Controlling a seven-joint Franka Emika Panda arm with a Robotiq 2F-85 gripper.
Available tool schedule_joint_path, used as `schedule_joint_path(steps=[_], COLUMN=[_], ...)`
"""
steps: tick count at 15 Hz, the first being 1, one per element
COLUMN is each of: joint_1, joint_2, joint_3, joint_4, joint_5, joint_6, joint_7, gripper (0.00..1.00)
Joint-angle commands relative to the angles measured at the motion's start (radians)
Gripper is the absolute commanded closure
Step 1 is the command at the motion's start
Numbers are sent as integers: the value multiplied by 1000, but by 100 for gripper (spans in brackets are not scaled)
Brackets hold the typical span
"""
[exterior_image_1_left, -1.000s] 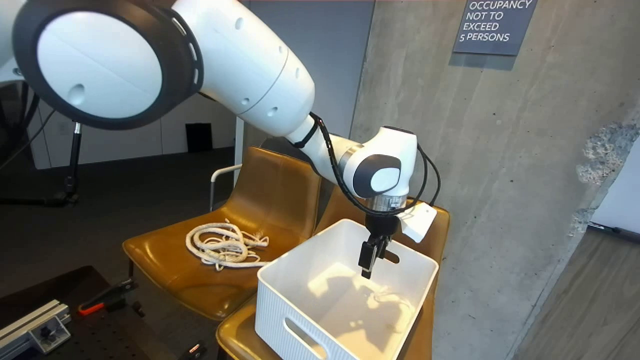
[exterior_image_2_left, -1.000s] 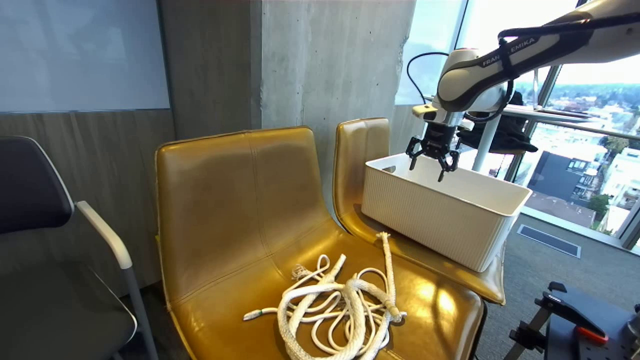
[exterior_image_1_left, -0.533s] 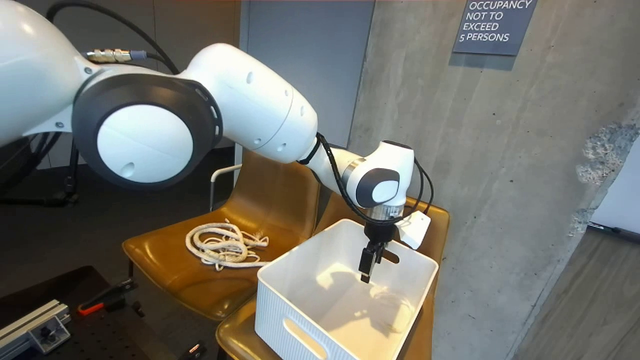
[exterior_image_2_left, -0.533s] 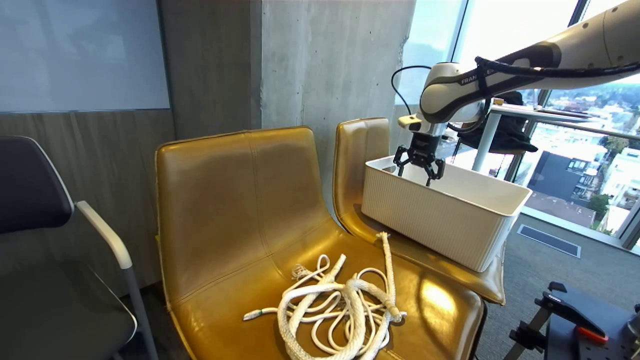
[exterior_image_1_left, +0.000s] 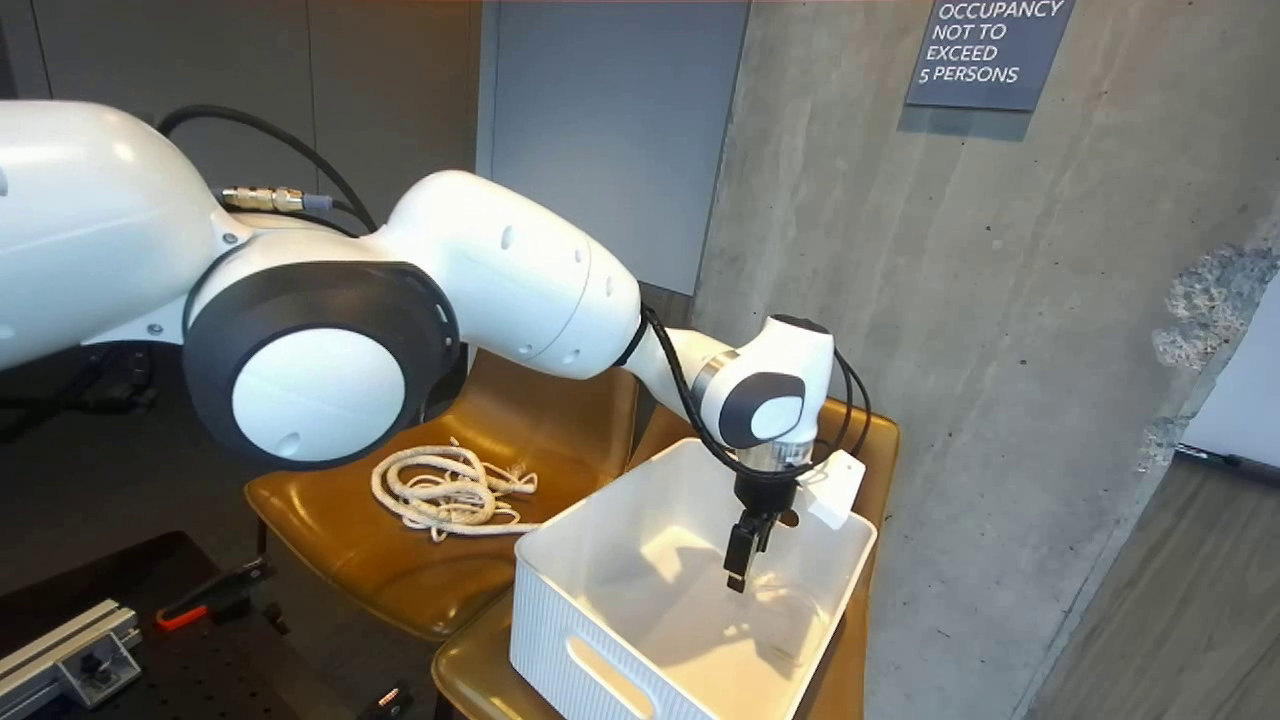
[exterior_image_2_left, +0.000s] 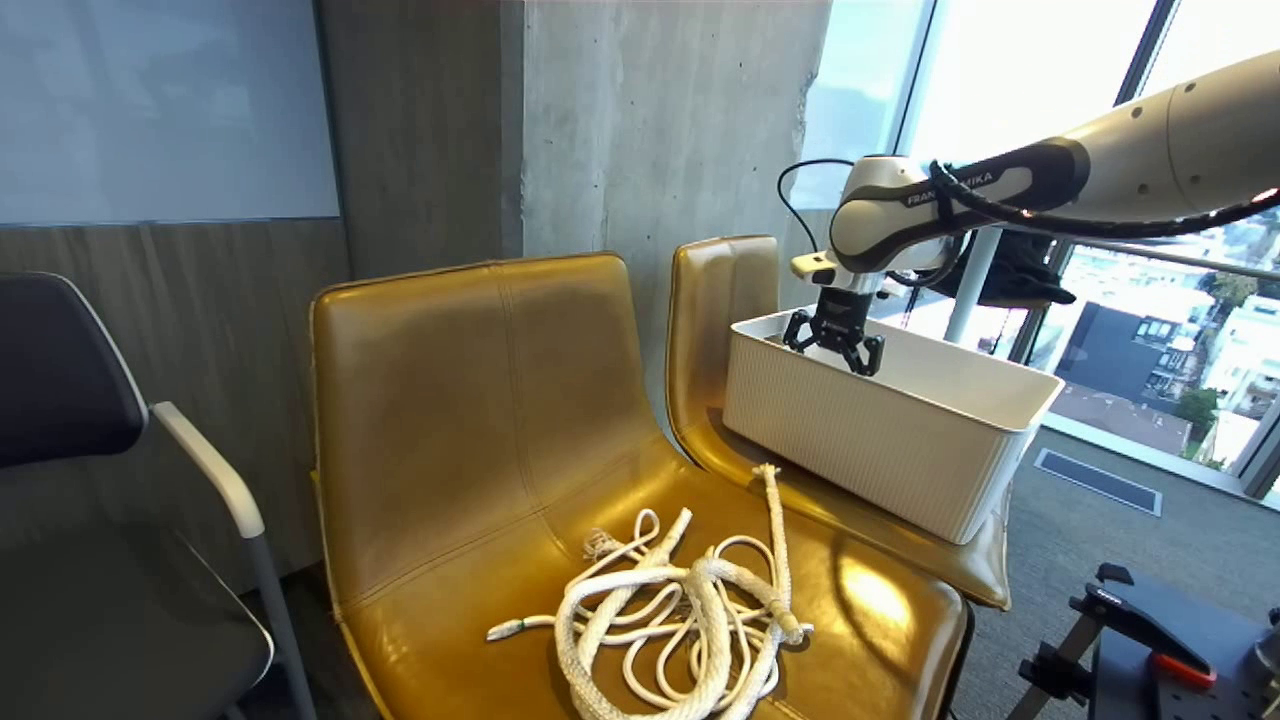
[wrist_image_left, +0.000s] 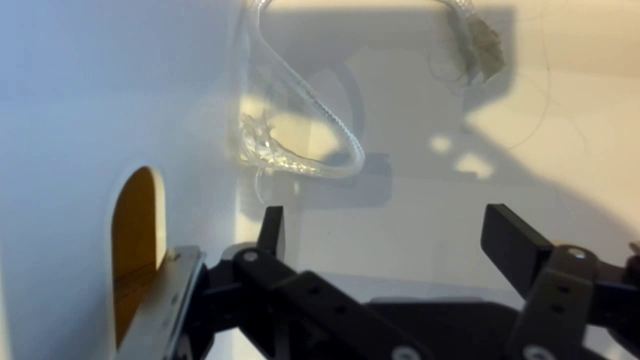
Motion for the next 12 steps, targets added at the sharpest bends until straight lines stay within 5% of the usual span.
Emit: schedule_joint_path(steps=[1, 4, 5, 6, 12], joint_1=[5, 10, 10, 9, 0], joint_2=[81, 118, 129, 141, 184], joint_3=[-14, -21, -22, -24, -45], joint_4=[114, 158, 173, 187, 227], joint_5=[-1, -8, -8, -8, -19], joint_6=[-27, -29, -30, -32, -20], joint_7=[-24, -21, -21, -21, -16], gripper=[0, 0, 8, 28, 73])
